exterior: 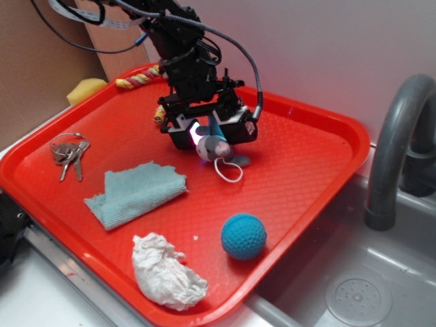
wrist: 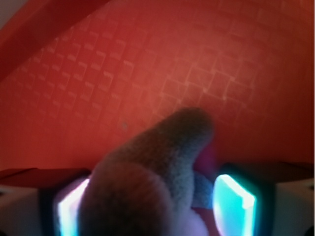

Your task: Grab the gray animal.

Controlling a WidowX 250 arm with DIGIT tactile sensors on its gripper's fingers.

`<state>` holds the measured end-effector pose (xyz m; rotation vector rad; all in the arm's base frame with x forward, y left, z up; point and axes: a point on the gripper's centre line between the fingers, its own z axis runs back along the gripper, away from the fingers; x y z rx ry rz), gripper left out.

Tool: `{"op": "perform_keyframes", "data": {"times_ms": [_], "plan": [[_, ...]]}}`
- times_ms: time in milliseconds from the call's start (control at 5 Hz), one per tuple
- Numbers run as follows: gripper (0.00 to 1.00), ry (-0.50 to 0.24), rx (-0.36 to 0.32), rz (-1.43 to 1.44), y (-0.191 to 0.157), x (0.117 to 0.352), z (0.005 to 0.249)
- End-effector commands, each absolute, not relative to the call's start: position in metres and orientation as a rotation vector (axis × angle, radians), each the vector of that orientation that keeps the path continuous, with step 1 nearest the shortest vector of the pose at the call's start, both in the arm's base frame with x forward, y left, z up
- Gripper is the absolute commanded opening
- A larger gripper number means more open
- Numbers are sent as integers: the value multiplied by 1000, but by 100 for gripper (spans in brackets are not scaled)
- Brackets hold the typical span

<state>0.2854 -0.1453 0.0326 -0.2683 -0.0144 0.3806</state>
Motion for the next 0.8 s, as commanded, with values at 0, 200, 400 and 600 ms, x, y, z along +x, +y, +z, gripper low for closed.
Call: {"op": "perform_keyframes", "data": {"times_ms": [0,200,400,600], "plan": [[0,-96,-165,405,-112,258,103],[0,-158,-139,149,-82,233,153],[0,-218,-205,-79,-68,220,200],[0,-232,-188,-172,-65,212,245]]}}
